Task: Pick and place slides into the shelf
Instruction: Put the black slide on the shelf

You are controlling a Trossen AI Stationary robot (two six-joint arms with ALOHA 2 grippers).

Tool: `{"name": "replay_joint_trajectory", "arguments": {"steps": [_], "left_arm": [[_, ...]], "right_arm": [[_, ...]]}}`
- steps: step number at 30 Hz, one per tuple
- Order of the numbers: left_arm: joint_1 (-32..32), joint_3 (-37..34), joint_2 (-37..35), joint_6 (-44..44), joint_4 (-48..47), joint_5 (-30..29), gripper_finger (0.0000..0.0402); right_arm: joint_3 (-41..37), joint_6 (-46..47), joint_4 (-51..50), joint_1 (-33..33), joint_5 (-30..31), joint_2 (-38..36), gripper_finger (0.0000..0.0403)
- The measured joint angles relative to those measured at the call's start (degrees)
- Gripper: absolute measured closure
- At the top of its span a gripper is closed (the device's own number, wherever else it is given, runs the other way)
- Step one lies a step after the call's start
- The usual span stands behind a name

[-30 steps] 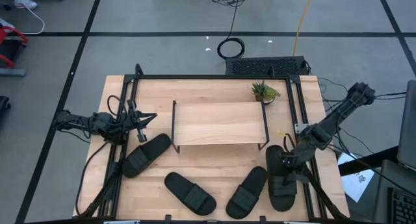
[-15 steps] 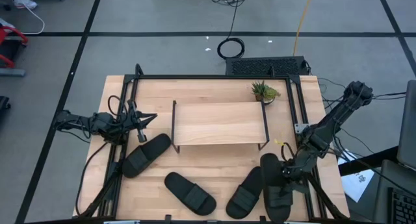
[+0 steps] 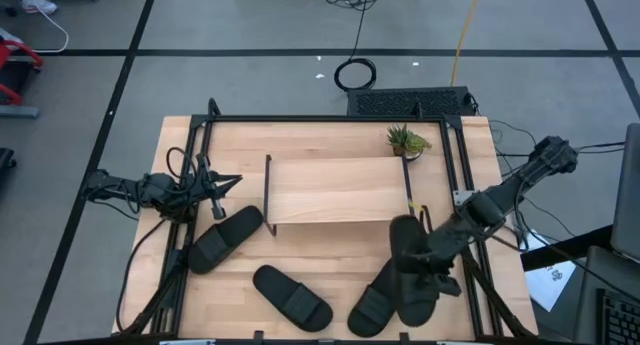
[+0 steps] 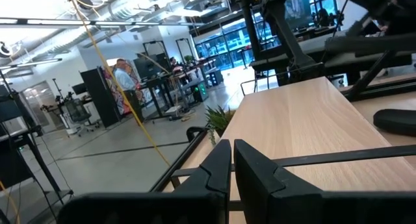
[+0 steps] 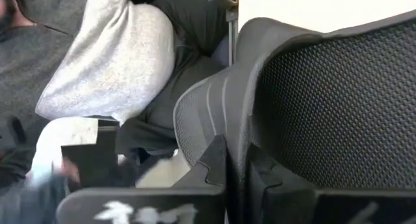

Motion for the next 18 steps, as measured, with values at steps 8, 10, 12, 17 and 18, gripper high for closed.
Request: {"name": "replay_joint_trajectory", "arguments": {"steps": [8, 10, 12, 17, 18], "left_arm": [[-0.02, 0.00, 0.02, -0.05, -0.05, -0.02, 0.0376], [0.00, 0.00, 0.00, -0.04, -0.05, -0.04, 0.0376], [0.00, 0.00, 0.00, -0.04, -0.05, -0.04, 0.0376], [-0.01, 0.00, 0.00, 0.09, 0.03, -0.26, 0.0376], [0.00, -0.02, 0.00, 0.09, 0.02, -0.26, 0.0376]], "right_arm": [[8.40, -10.85, -7.68, -11.09, -8.32, 3.41, 0.0400], [10.19, -13.44, -8.91, -14.24, -9.63, 4.13, 0.0400], [11.91, -16.31, -9.87, -17.36, -11.12, 5.06, 0.0400], [16.98, -24.63, -17.35, -24.93, -14.52, 7.59, 0.0400], [18.37, -26.42, -19.65, -26.52, -14.37, 8.19, 0.0400]]}}
